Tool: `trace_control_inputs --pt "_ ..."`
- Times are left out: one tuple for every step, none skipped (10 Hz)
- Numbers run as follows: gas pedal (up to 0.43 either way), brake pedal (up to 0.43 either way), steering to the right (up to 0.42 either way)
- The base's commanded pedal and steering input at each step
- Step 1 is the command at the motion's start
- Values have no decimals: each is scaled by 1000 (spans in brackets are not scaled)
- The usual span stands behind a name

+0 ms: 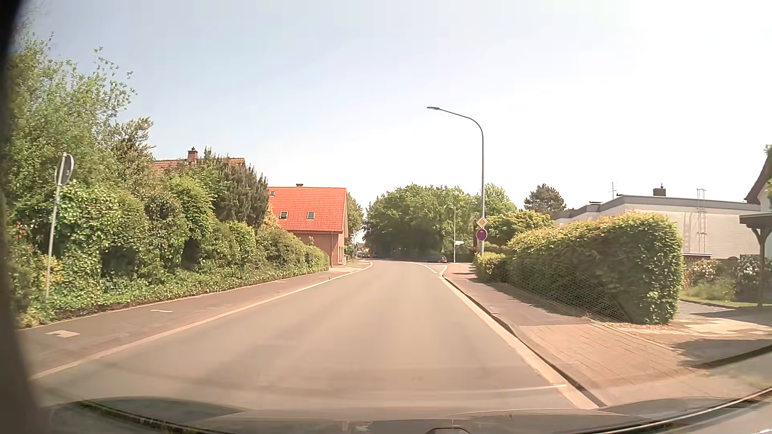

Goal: Follow the waypoints while adhering to traffic rules and regulations

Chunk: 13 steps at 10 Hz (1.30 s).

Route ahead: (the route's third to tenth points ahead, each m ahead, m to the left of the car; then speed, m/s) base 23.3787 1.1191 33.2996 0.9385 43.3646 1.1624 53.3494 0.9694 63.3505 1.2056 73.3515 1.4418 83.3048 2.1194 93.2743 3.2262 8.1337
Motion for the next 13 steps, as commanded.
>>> trace_control_inputs --pt "110 0 -1" --pt "110 0 -1" --pt "110 0 -1" --pt "110 0 -1" --pt "110 0 0" --pt "110 0 0" --pt "110 0 0" --pt "79 0 1" --pt "79 0 1" --pt "47 0 1" --pt "47 0 1" --pt "47 0 3" --pt "28 0 3"
